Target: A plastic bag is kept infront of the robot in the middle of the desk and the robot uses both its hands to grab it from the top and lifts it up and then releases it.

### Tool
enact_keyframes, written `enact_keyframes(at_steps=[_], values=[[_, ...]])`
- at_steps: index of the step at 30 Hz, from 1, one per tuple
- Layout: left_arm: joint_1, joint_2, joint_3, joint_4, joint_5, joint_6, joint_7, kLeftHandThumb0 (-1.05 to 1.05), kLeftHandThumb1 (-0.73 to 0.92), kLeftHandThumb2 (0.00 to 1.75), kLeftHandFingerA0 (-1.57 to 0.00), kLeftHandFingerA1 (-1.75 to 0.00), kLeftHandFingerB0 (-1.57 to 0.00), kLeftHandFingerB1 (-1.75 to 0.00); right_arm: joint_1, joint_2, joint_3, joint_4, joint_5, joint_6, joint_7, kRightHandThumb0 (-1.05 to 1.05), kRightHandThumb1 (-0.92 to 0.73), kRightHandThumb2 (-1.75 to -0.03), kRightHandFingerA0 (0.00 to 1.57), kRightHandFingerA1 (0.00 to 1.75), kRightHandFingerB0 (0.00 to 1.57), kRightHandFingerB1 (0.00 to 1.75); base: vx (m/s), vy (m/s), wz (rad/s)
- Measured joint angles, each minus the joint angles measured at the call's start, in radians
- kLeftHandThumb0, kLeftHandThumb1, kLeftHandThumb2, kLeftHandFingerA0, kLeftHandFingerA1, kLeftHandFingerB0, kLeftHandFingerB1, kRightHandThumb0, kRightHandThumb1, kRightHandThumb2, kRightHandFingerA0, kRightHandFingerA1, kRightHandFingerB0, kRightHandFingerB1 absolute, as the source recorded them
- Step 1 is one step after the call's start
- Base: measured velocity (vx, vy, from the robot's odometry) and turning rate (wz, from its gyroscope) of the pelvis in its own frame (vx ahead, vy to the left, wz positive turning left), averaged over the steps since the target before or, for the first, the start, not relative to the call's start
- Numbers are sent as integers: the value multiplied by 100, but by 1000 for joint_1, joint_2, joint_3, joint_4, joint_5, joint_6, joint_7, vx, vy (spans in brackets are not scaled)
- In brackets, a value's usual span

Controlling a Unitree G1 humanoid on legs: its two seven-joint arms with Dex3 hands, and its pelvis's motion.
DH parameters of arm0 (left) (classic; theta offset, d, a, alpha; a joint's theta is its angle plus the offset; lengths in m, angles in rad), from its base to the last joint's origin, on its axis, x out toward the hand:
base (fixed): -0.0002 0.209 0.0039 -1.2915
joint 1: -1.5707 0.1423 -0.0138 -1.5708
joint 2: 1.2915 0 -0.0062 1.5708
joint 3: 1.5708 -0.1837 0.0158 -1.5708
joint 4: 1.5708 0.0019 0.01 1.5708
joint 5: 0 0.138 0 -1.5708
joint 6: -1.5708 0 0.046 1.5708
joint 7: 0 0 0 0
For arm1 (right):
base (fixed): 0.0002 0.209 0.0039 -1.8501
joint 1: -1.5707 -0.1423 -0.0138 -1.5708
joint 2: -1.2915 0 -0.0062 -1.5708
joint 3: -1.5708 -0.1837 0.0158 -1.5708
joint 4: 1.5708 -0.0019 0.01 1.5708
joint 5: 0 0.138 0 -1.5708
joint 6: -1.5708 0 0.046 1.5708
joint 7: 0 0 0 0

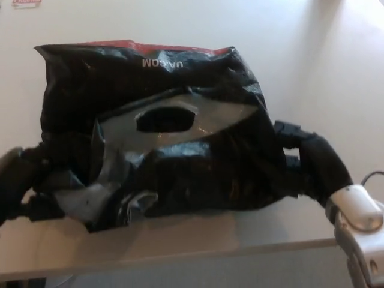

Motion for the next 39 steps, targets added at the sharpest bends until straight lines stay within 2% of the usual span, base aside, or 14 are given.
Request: enact_keyframes(at_steps=[2,3,4,5,6,9,10,11,31,32,34,35,36,39], values=[[-47,0,12,-6,-9,17,0,-16,66,57,-83,-175,-59,-175,-49,13,-31,-2,27,14,0,-59,-84,-64,95,175,64,175,0,0,0],[-79,0,18,-10,-14,29,0,-18,65,57,-85,-175,-59,-175,-78,19,-50,-2,43,24,0,-64,-65,-97,125,154,94,135,0,0,0],[-111,-1,22,-13,-18,43,-1,-22,63,57,-86,-175,-61,-175,-105,22,-68,-1,59,36,-1,-60,-88,-70,99,175,72,175,0,0,7],[-145,-1,25,-17,-20,54,-1,-22,63,57,-86,-175,-61,-175,-136,22,-84,2,71,46,-1,-60,-88,-70,99,175,72,175,0,0,0],[-200,-1,31,-23,-22,70,0,-26,64,58,-86,-175,-64,-175,-186,22,-105,4,89,60,-2,-66,-66,-96,129,158,96,139,0,0,0],[-321,-2,42,-46,-25,119,2,-26,64,58,-86,-175,-63,-175,-298,21,-150,6,126,94,-6,-66,-64,-96,125,154,94,137,0,0,0],[-346,-3,44,-52,-25,130,2,-26,64,58,-86,-175,-63,-175,-320,21,-158,6,133,102,-8,-66,-64,-96,125,154,94,137,0,0,0],[-382,-2,47,-64,-25,149,2,-23,65,58,-88,-175,-62,-175,-355,20,-170,6,143,114,-11,-60,-86,-70,100,175,71,175,0,0,0],[-1103,59,53,66,-18,302,-8,-30,64,58,-87,-175,-64,-175,-957,-83,-332,63,274,272,-114,-61,-86,-65,103,175,71,175,0,0,0],[-1124,60,53,68,-18,309,-8,-28,64,57,-86,-175,-63,-175,-970,-88,-334,63,280,273,-114,-73,-60,-94,127,157,96,139,0,0,0],[-1166,61,49,74,-18,323,-11,-29,64,57,-86,-175,-63,-175,-991,-104,-329,62,292,275,-114,-62,-85,-65,103,175,71,175,0,0,0],[-1178,62,47,76,-17,326,-12,-26,64,58,-85,-175,-63,-175,-994,-109,-326,59,295,276,-113,-69,-66,-102,131,155,100,137,0,0,0],[-1188,64,46,77,-17,327,-14,-25,63,57,-84,-175,-63,-175,-996,-112,-323,56,300,277,-113,-60,-85,-68,98,175,72,175,0,0,0],[-1198,69,39,76,-16,327,-22,-24,62,57,-89,-175,-66,-175,-997,-119,-318,46,315,279,-107,-60,-84,-70,100,175,77,174,0,0,0]])
